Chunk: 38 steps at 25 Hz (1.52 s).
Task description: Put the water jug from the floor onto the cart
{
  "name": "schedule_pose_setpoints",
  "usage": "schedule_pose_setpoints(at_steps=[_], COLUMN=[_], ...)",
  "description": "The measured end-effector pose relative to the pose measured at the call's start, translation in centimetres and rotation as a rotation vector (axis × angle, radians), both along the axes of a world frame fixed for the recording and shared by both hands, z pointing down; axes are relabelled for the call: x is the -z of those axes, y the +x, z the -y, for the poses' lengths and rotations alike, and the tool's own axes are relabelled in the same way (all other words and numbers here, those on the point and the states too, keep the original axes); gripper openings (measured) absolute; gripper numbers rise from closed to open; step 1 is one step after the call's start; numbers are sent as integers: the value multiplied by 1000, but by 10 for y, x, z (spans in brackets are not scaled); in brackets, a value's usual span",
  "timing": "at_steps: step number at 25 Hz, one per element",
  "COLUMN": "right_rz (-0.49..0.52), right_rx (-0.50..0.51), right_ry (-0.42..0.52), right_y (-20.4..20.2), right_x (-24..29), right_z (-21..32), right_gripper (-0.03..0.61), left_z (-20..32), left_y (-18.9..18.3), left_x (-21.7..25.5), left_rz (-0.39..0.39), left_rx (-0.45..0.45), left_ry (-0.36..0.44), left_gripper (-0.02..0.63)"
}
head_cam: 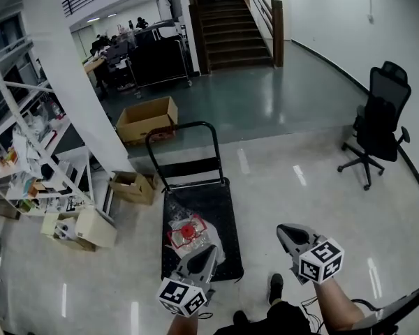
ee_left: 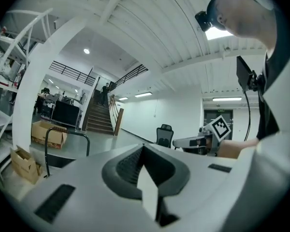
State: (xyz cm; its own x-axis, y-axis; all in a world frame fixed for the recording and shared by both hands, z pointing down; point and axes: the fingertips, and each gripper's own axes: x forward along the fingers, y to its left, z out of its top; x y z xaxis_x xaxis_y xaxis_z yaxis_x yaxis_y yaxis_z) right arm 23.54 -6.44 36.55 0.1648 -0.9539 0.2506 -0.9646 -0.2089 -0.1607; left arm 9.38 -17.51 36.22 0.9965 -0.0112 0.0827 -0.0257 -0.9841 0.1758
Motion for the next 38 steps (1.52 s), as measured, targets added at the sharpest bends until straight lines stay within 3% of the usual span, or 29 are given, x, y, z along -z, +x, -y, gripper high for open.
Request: schedule_pose_setpoints(at_steps=[4,11,18,25,32,38], right_rz=[-38,-46,-41,-46,-15,-49], right_rx=[-3,-20,14,49,70,52], right_ry=[-18,19,25,-1,42,64], right_y=[-42,-72,-113,-152,-210,-286], right_x=[9,21,7,1,13,19], right_z=[-31,-107,-227,-335,-380,-398], right_gripper=[2,2,3,2,3,3], left_z=[-25,-101,-226,-337,-393,-420], left_y=[-30,-56,-86,-135,-195,-272], left_x=[14,30,30,21,40,42], left_rz=[-23,-33,-35,11,43,13], left_rx=[-25,-53,-75,-20,1,-16], left_ry=[11,50,77,27,55,86], left_gripper=[-4,-3,-4,-4,-3,-3])
